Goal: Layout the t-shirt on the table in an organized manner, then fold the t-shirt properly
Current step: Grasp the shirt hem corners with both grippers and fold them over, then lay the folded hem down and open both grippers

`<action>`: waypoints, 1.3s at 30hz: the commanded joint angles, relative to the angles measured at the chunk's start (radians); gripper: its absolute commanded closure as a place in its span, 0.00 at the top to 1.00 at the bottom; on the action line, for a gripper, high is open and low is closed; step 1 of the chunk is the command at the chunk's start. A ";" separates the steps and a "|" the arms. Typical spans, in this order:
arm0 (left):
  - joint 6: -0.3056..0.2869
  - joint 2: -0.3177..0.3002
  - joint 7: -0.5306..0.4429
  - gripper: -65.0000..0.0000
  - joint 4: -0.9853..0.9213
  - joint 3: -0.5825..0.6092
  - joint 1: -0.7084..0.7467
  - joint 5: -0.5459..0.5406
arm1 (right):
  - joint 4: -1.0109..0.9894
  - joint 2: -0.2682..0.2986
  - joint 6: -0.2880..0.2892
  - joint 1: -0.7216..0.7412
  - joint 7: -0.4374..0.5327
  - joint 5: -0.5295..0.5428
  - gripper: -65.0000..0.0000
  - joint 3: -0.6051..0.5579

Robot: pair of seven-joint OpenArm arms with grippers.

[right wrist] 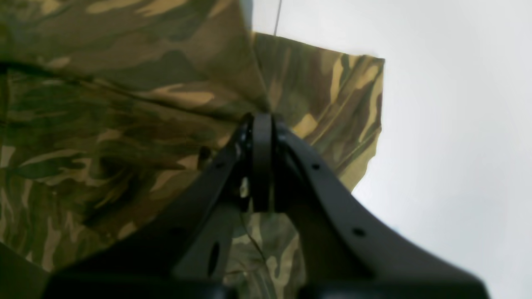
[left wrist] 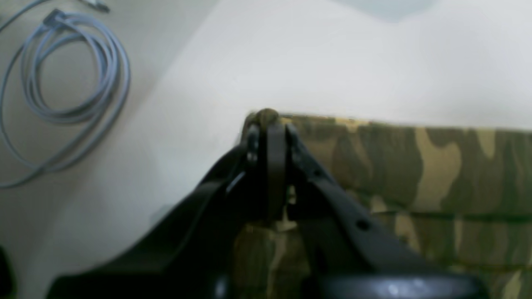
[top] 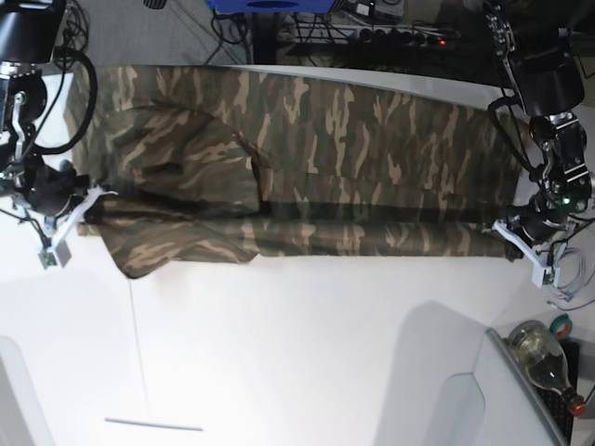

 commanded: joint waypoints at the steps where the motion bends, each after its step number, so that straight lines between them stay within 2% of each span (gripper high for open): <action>1: 0.011 -0.023 -0.018 0.00 0.019 -0.005 -0.009 0.000 | 0.019 0.016 0.004 0.001 0.012 0.003 0.00 0.005; 9: 0.011 0.003 -0.018 0.00 0.019 -0.013 0.050 0.000 | 0.139 -0.013 0.002 -0.061 -0.062 -0.002 0.00 0.005; 24: 0.011 0.003 -0.016 0.00 0.101 -0.014 0.133 0.000 | 0.183 -0.015 0.001 -0.142 -0.085 0.003 0.00 0.007; 39: 0.011 -0.015 -0.016 0.00 0.092 -0.014 0.134 0.000 | 0.249 -0.021 0.001 -0.208 -0.129 0.003 0.00 0.027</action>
